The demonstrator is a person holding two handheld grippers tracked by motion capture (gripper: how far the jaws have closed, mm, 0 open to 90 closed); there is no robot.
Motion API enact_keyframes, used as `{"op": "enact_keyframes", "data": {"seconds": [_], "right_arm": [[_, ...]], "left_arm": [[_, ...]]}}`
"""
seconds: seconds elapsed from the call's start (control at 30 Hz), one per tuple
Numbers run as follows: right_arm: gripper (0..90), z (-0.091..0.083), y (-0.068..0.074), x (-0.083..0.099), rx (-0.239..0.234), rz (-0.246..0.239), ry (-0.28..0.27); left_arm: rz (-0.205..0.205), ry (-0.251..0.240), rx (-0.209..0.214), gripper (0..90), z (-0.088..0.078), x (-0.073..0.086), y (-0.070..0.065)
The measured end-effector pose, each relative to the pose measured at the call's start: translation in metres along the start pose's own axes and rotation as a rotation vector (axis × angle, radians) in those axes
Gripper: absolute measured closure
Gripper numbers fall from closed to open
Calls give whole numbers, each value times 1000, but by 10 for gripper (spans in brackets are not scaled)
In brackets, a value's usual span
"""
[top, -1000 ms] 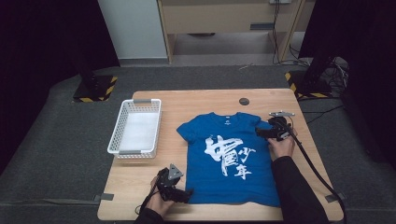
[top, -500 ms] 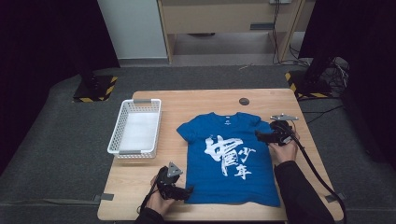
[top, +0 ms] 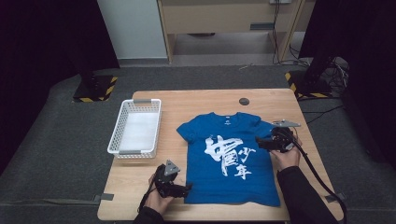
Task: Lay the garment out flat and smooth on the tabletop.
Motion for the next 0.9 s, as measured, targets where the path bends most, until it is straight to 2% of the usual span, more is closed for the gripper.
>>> {"op": "enact_keyframes", "data": {"seconds": [0.5,0.8,0.9], "right_arm": [[62,-24,17,11,-58,-11,-10],[46,-39,28,24,-86,-65,14],[46,-45,30,26,-98,-61,7]], "left_arm": [[-9,-27,-11,83,-5,-5,8],[-16,-25,-13,81,-9,-4,14],[-19,-26,-17,79,-10,-3,17]]}}
Point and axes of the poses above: each handheld gripper's, and its own axes: z roughly forward along the jaws, x roughly out of its underside, y roughly to its left, the point moved 8 cm from there along z, roughly forward along the jaws, and after that the axes turned 4 degrees about -y, right-handed, at the moved point
